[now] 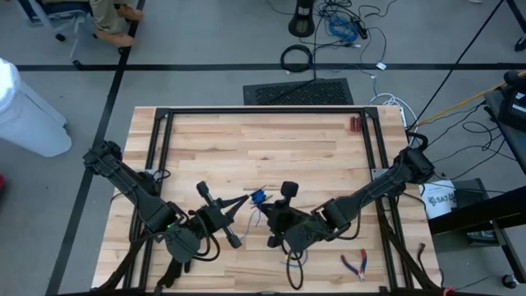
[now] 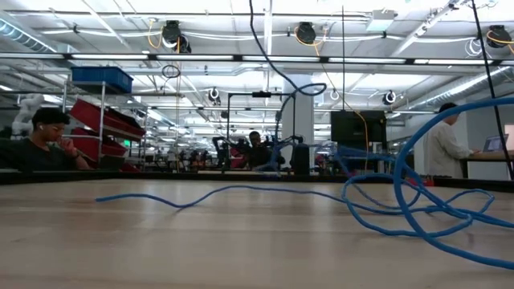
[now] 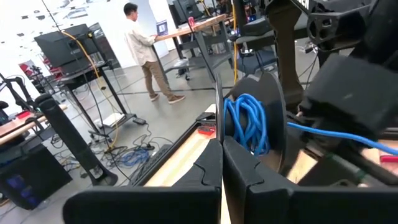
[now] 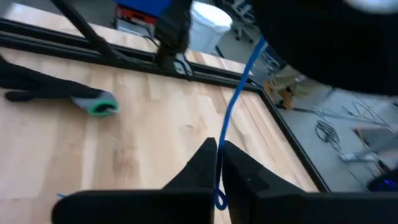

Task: Coil cords
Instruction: Uncoil the blue wire from the black spool

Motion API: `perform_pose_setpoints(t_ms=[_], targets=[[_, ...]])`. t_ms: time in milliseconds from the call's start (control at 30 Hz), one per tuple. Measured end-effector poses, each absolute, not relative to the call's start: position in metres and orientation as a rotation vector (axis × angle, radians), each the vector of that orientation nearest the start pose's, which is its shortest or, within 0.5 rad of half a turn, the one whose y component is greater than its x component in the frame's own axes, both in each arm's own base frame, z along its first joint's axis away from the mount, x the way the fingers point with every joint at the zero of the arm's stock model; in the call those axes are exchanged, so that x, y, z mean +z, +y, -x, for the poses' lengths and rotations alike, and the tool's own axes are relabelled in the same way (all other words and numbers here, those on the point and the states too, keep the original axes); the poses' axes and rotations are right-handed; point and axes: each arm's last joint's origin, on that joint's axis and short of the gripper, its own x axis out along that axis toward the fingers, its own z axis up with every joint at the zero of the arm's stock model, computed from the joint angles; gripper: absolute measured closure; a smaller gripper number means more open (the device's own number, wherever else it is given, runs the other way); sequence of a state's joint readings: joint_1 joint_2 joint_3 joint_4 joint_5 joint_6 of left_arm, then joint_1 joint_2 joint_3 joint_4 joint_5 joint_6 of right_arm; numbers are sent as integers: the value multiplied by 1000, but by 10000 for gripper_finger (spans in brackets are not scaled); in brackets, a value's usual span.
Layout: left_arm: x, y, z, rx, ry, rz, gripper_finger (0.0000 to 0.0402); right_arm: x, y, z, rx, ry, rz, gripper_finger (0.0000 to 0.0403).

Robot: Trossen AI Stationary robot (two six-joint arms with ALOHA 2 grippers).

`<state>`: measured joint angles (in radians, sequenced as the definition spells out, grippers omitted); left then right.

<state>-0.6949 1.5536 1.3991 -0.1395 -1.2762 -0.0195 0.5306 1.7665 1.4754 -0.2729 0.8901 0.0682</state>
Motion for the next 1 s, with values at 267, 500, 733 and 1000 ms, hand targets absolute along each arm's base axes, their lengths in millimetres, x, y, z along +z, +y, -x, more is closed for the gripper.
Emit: perform_pose_setpoints(t_ms=[267, 500, 733, 1000], targets=[[367, -196, -278, 578, 162, -238, 401, 327, 206, -342, -282, 346, 299, 401], [367, -196, -278, 578, 164, -241, 401, 353, 226, -331, -225, 287, 319, 402], [366, -197, -278, 560, 169, -248, 401, 374, 239, -314, -311, 269, 418, 402], [374, -206, -270, 477, 157, -240, 401, 365, 225, -294, -428, 413, 474, 403]])
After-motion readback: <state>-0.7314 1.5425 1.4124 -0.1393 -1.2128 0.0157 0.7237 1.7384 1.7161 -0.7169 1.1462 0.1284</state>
